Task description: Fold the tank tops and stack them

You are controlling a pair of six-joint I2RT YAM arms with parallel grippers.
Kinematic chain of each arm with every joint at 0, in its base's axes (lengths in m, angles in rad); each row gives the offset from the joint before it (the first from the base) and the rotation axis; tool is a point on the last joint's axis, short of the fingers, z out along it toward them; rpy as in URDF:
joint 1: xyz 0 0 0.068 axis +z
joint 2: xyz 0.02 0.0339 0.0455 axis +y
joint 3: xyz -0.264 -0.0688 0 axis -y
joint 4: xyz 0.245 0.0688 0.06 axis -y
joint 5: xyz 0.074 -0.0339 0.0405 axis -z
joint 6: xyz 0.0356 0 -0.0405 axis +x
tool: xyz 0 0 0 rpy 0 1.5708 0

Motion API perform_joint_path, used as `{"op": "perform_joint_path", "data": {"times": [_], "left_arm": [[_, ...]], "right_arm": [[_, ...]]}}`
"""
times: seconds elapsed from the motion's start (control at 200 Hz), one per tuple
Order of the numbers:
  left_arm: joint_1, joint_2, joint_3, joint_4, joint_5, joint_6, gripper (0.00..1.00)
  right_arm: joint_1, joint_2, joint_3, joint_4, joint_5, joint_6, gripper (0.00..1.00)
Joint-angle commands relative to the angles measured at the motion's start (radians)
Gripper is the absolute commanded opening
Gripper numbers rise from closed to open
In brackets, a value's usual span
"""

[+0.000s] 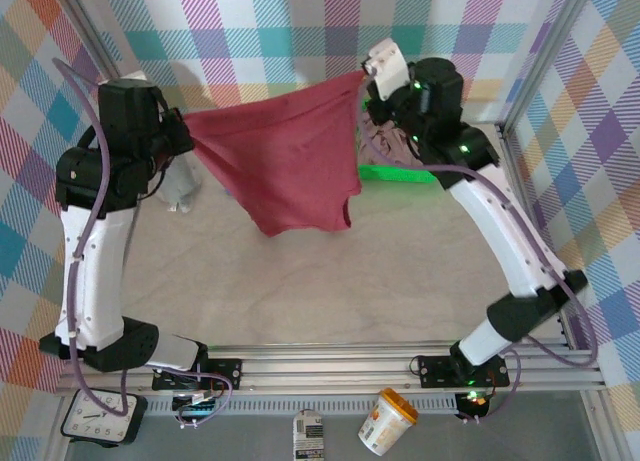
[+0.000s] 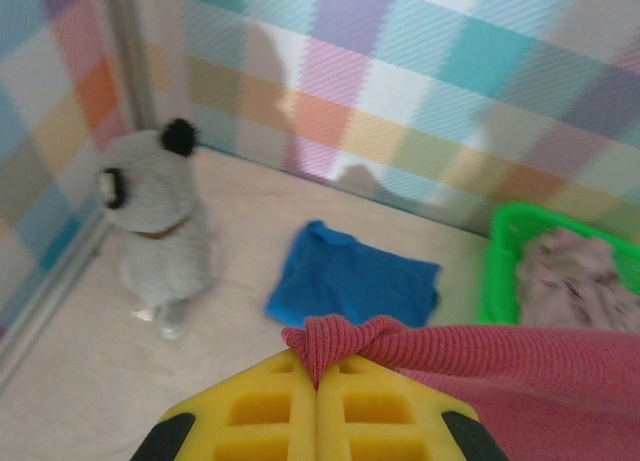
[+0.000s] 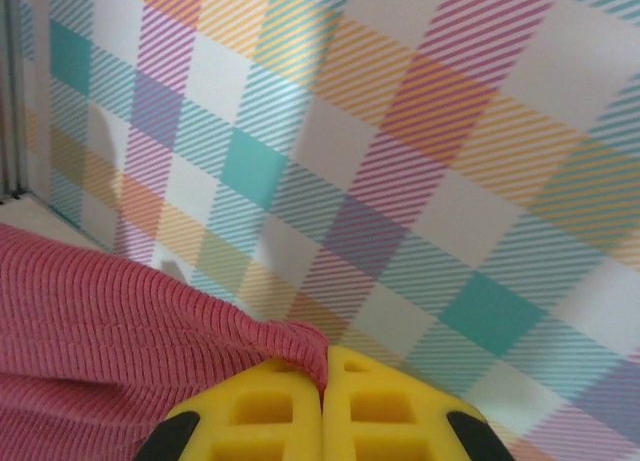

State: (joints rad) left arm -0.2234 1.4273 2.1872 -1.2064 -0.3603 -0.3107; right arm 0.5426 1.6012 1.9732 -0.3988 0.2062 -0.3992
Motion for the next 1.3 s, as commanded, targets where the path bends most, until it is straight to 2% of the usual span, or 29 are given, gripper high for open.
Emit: {"op": "perform_joint_path", "data": {"times": [0.0,0.165,0.255,0.3,0.345,0.425,0.565,0.6,0.685,0.775,0.84,0.93,0.995,1.065,1.195,1.295], "left_arm": [[0.115,0.004,0.122,-0.004,-0.020,0.070,0.00],[0.208,0.051,0.319,-0.058,-0.046,0.137,0.00],[0.218,0.015,0.317,-0.038,-0.074,0.170,0.00],[0.218,-0.012,0.302,-0.031,-0.049,0.182,0.00],[0.219,-0.051,0.253,-0.007,0.031,0.200,0.00],[0.217,-0.129,0.107,0.032,0.244,0.220,0.00],[0.170,-0.278,-0.246,0.081,0.639,0.201,0.00],[0.124,-0.309,-0.329,0.082,0.657,0.190,0.00],[-0.051,-0.406,-0.553,0.125,0.599,0.138,0.00],[-0.258,-0.478,-0.815,0.219,0.510,0.015,0.00],[-0.409,-0.502,-0.937,0.262,0.421,-0.076,0.00],[-0.622,-0.542,-1.100,0.434,0.314,-0.210,0.00],[-0.774,-0.481,-1.124,0.452,0.226,-0.263,0.00],[-0.906,-0.382,-1.124,0.485,0.202,-0.307,0.00],[-1.035,-0.240,-1.127,0.630,0.248,-0.374,0.00],[-1.097,-0.123,-1.026,0.590,0.275,-0.353,0.00]], "right_arm": [[0.008,0.073,0.139,0.039,-0.102,0.095,0.00],[0.037,0.212,0.331,0.016,-0.218,0.187,0.00],[0.042,0.237,0.361,0.020,-0.284,0.236,0.00],[0.042,0.241,0.364,0.007,-0.309,0.250,0.00],[0.042,0.240,0.354,-0.024,-0.332,0.254,0.00],[0.039,0.211,0.276,-0.067,-0.378,0.257,0.00],[0.002,0.067,-0.085,-0.053,-0.421,0.277,0.00],[-0.023,0.031,-0.171,-0.057,-0.442,0.290,0.00],[-0.075,-0.038,-0.340,-0.108,-0.462,0.282,0.00],[-0.141,-0.100,-0.501,-0.144,-0.467,0.268,0.00],[-0.202,-0.130,-0.586,-0.168,-0.465,0.267,0.00],[-0.280,-0.161,-0.688,-0.166,-0.467,0.274,0.00],[-0.321,-0.169,-0.738,-0.162,-0.445,0.276,0.00],[-0.362,-0.171,-0.778,-0.143,-0.427,0.279,0.00],[-0.434,-0.147,-0.770,-0.156,-0.412,0.293,0.00],[-0.462,-0.139,-0.740,-0.169,-0.406,0.293,0.00]]}}
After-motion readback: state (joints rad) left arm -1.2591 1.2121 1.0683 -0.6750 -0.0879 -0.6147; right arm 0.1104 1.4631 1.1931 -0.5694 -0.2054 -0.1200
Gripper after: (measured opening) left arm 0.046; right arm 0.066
